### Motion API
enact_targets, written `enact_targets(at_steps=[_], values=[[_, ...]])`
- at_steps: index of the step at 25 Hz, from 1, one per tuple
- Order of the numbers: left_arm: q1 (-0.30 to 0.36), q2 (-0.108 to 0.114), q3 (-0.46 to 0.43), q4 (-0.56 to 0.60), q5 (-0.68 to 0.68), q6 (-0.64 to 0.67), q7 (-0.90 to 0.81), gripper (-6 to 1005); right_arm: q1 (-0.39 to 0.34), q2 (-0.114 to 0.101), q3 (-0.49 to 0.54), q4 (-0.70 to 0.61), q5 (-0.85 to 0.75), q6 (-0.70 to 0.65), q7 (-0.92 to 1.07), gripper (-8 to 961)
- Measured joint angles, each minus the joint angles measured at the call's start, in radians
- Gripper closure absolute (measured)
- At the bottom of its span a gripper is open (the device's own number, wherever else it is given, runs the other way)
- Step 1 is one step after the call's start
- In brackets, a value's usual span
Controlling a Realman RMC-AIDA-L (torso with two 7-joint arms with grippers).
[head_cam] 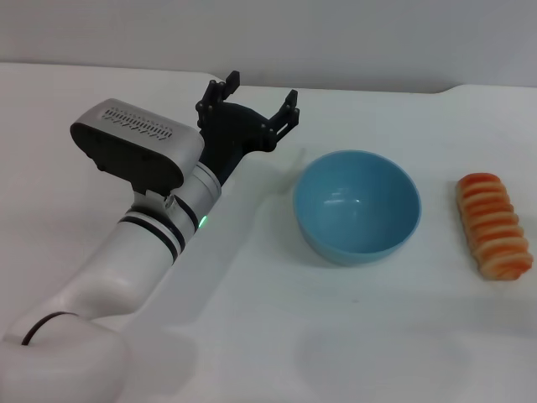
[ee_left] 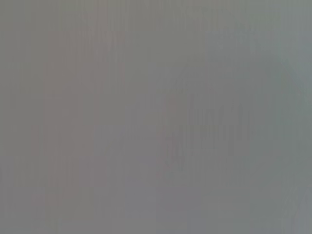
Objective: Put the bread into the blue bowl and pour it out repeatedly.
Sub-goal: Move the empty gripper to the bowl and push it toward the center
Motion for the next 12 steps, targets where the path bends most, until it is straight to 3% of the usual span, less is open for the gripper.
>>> enact_targets(at_steps=[12], values=[[-0.011, 0.003, -0.023, 0.015, -0.005, 0.01, 0.0, 133, 0.002, -0.002, 0.009, -0.007, 0.005, 0.001, 0.006, 364]])
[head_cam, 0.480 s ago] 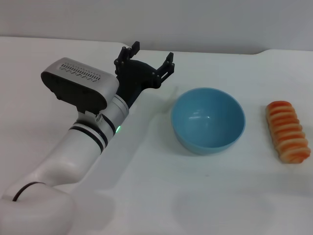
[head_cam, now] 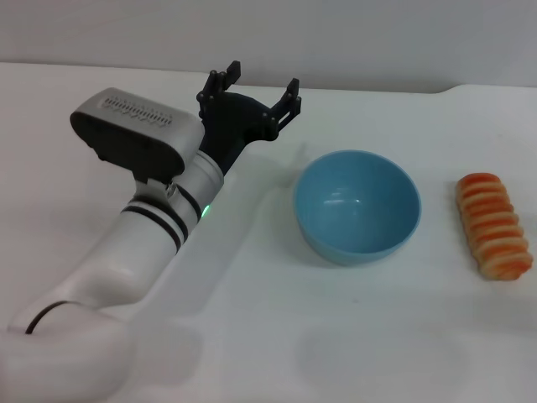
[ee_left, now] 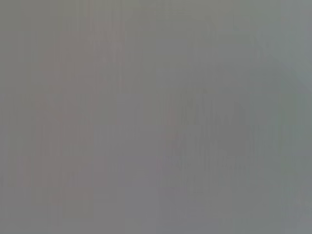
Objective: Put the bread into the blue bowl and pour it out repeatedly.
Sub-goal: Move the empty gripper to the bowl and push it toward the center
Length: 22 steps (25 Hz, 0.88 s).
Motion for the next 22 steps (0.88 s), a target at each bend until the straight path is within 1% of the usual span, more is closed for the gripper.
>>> enact_targets(at_steps=[4, 7, 10, 13, 15, 16, 17, 20, 21, 22], values=[[0.001, 0.007, -0.055, 0.051, -0.003, 0.08, 0.0, 133, 0.002, 0.0, 0.0, -0.004, 0.001, -0.006, 0.002, 364], [0.0, 0.018, -0.113, 0.099, 0.006, 0.161, 0.0, 133, 0.004, 0.0, 0.0, -0.004, 0.002, -0.008, 0.003, 364], [-0.003, 0.025, -0.222, 0.156, 0.057, 0.313, 0.003, 133, 0.004, 0.0, 0.0, -0.005, 0.003, -0.006, 0.003, 364], [-0.007, 0.025, -0.363, 0.214, 0.154, 0.534, 0.007, 134, 0.002, 0.001, 0.0, -0.004, 0.003, -0.006, 0.003, 364], [-0.016, 0.024, -0.482, 0.275, 0.218, 0.739, 0.01, 134, -0.001, 0.001, 0.0, -0.001, 0.003, -0.006, 0.003, 364], [-0.019, 0.024, -0.525, 0.301, 0.237, 0.812, 0.013, 134, -0.001, 0.001, 0.0, -0.001, 0.003, -0.006, 0.003, 364], [-0.022, 0.025, -0.561, 0.323, 0.25, 0.876, 0.02, 134, -0.002, 0.001, 0.0, -0.001, 0.003, -0.004, 0.003, 364], [-0.034, 0.022, -0.709, 0.414, 0.282, 1.125, 0.079, 134, -0.003, 0.001, 0.0, 0.0, 0.003, 0.0, 0.003, 365], [-0.045, 0.02, -0.771, 0.443, 0.285, 1.227, 0.104, 134, -0.004, 0.001, 0.0, -0.001, 0.003, 0.0, 0.004, 365], [-0.056, 0.02, -0.81, 0.454, 0.285, 1.297, 0.113, 134, -0.004, 0.001, 0.0, -0.001, 0.003, 0.0, 0.004, 365]])
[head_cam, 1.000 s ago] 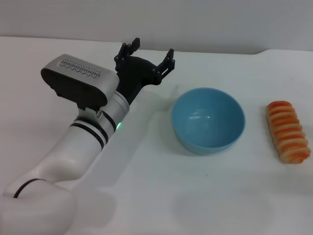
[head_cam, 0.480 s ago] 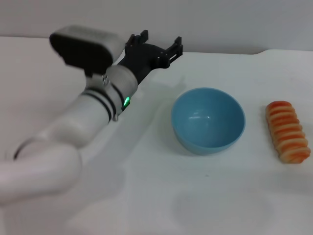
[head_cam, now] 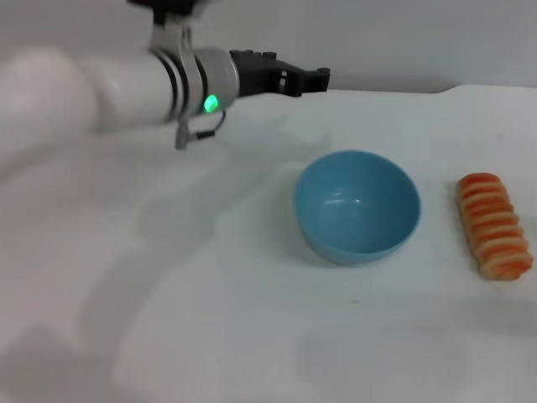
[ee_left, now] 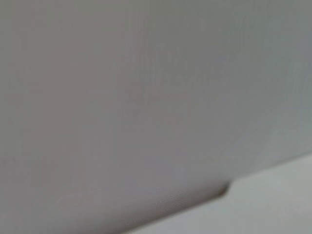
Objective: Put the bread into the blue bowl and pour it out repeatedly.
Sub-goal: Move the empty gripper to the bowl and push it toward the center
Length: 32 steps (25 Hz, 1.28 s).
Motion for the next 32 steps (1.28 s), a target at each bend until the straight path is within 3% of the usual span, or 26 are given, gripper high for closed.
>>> enact_targets(at_steps=[4, 8, 15, 32], values=[[-0.069, 0.002, -0.17, 0.007, 0.001, 0.278, 0.019, 134, -0.001, 0.0, 0.0, 0.0, 0.0, -0.004, 0.0, 365], [-0.09, -0.001, -0.221, -0.021, 0.002, 0.377, 0.04, 133, 0.0, -0.001, 0.0, -0.001, 0.0, -0.002, 0.0, 365], [-0.102, -0.007, -0.197, -0.075, -0.007, 0.433, 0.026, 134, 0.007, -0.001, 0.0, -0.001, 0.0, 0.001, -0.002, 365], [-0.176, -0.014, -0.086, -0.286, -0.103, 0.33, 0.015, 134, 0.013, -0.001, 0.001, -0.004, 0.0, 0.013, -0.001, 366]])
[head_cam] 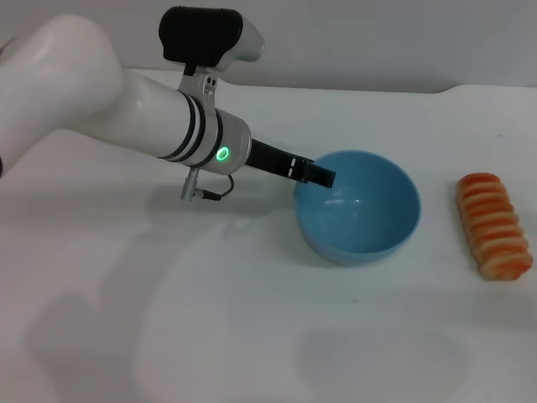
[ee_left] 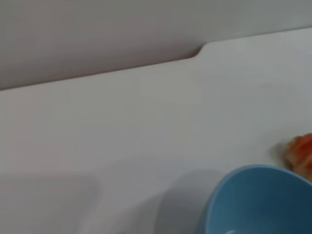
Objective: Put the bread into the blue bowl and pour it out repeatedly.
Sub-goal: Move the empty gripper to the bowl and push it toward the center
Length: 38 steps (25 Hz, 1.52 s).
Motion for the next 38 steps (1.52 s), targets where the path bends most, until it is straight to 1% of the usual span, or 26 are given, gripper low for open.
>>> enact_targets(at_steps=[4, 8, 14, 19, 23, 27, 30, 35, 38], values=[[-0.02, -0.001, 0.027, -0.04, -0.011, -0.032, 0.002, 133, 0.0, 0.0, 0.004, -0.001, 0.0, 0.0, 0.0, 366], [-0.029, -0.001, 0.075, -0.066, -0.012, -0.079, 0.003, 133, 0.0, 0.0, 0.008, -0.001, 0.001, 0.0, -0.001, 367], [-0.036, -0.001, 0.093, -0.1, -0.015, -0.091, 0.0, 134, 0.0, 0.0, 0.01, -0.001, 0.002, 0.001, -0.003, 367], [-0.037, -0.004, 0.125, -0.131, -0.031, -0.13, 0.0, 133, 0.0, 0.0, 0.012, -0.001, 0.002, 0.019, -0.003, 367], [-0.037, -0.004, 0.136, -0.138, -0.048, -0.143, 0.006, 153, 0.002, 0.0, 0.012, -0.002, 0.002, 0.037, 0.0, 367], [-0.07, -0.004, 0.192, -0.184, -0.072, -0.154, 0.001, 174, 0.001, 0.001, 0.012, -0.002, 0.003, 0.037, 0.0, 368], [-0.079, -0.004, 0.21, -0.192, -0.081, -0.16, 0.001, 189, 0.001, 0.001, 0.012, -0.002, 0.003, 0.037, 0.0, 368], [-0.08, -0.002, 0.218, -0.191, -0.081, -0.163, 0.01, 429, 0.002, 0.003, 0.012, 0.002, 0.003, 0.036, 0.0, 368], [-0.081, -0.004, 0.227, -0.2, -0.08, -0.185, 0.008, 496, 0.0, 0.004, 0.012, 0.003, 0.003, 0.035, 0.001, 368]])
